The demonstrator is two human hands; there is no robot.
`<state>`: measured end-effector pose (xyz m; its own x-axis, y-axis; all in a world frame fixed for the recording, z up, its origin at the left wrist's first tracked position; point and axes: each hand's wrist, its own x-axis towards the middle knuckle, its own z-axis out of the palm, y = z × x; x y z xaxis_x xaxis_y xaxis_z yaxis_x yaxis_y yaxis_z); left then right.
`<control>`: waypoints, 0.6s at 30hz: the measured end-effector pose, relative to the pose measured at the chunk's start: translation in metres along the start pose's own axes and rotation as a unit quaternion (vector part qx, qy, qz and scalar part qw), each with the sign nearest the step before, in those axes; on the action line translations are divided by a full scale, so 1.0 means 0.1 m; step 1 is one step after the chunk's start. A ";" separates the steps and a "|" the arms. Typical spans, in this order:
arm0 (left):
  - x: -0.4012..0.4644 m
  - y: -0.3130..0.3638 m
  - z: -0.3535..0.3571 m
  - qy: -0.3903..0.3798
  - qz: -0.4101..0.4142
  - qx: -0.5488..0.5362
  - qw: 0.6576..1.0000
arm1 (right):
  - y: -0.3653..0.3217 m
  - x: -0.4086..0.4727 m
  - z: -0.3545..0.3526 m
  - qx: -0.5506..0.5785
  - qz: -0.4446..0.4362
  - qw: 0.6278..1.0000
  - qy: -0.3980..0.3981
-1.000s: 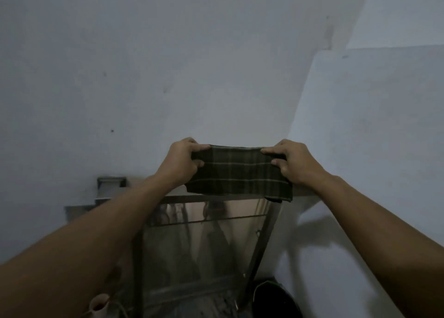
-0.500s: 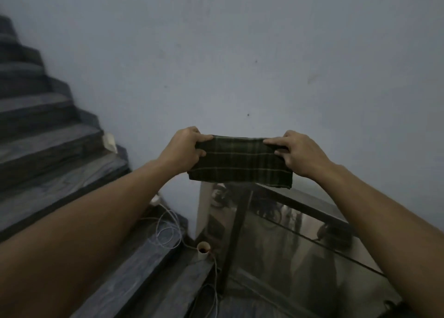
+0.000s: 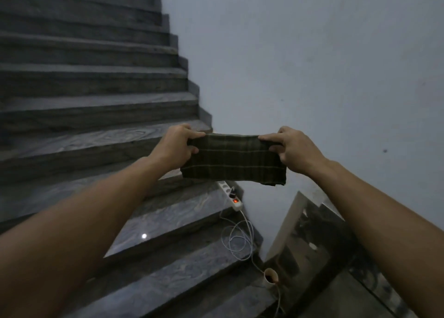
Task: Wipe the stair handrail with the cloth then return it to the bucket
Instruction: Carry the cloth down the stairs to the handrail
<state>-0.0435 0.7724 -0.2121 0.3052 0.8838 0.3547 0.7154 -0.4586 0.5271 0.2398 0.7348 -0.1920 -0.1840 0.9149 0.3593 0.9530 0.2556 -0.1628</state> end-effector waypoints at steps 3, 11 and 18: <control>0.10 -0.44 -0.26 0.019 -0.041 0.010 0.999 | -0.29 0.57 0.27 0.016 -0.040 0.999 -0.012; 0.75 -1.63 -1.30 0.059 -0.114 0.008 0.992 | -1.20 2.33 0.75 0.073 -0.112 0.991 -0.030; 1.30 -2.23 -2.31 0.100 -0.144 0.029 0.984 | -1.95 3.65 0.71 0.072 -0.169 0.983 -0.021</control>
<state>-0.3086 0.9686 -0.1048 -0.0416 0.9379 0.3444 0.7911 -0.1796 0.5848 -0.0305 1.0407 -0.0943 -0.4976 0.7808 0.3778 0.7919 0.5866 -0.1695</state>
